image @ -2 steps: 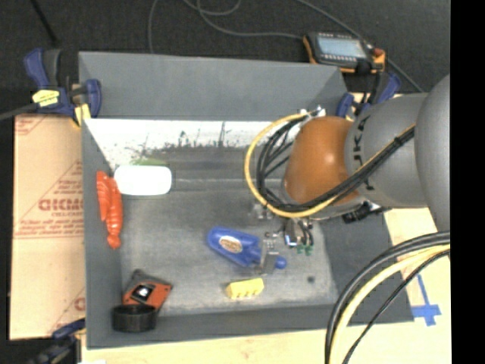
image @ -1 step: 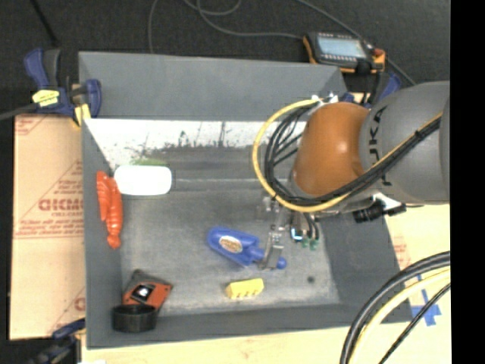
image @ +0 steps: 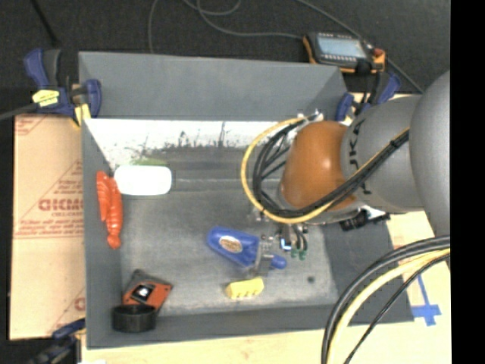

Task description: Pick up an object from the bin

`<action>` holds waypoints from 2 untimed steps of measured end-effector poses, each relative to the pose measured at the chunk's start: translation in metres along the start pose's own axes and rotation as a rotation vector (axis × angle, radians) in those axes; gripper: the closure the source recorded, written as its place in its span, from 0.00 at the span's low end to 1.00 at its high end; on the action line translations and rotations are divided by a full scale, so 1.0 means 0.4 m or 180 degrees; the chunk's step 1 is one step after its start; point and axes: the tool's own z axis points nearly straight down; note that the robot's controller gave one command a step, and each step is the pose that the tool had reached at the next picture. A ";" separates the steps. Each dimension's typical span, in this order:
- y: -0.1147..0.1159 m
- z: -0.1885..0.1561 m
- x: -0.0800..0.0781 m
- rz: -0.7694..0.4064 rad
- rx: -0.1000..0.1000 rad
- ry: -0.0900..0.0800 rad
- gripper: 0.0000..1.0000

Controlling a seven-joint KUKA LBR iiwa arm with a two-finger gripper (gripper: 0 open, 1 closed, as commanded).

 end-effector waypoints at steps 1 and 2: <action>0.008 0.053 0.019 0.0651 0.0001 0.0023 1.00; 0.008 0.053 0.019 0.0650 0.0001 0.0023 1.00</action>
Offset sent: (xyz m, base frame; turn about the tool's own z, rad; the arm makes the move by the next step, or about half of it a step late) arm 0.0000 0.0000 0.0000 0.0000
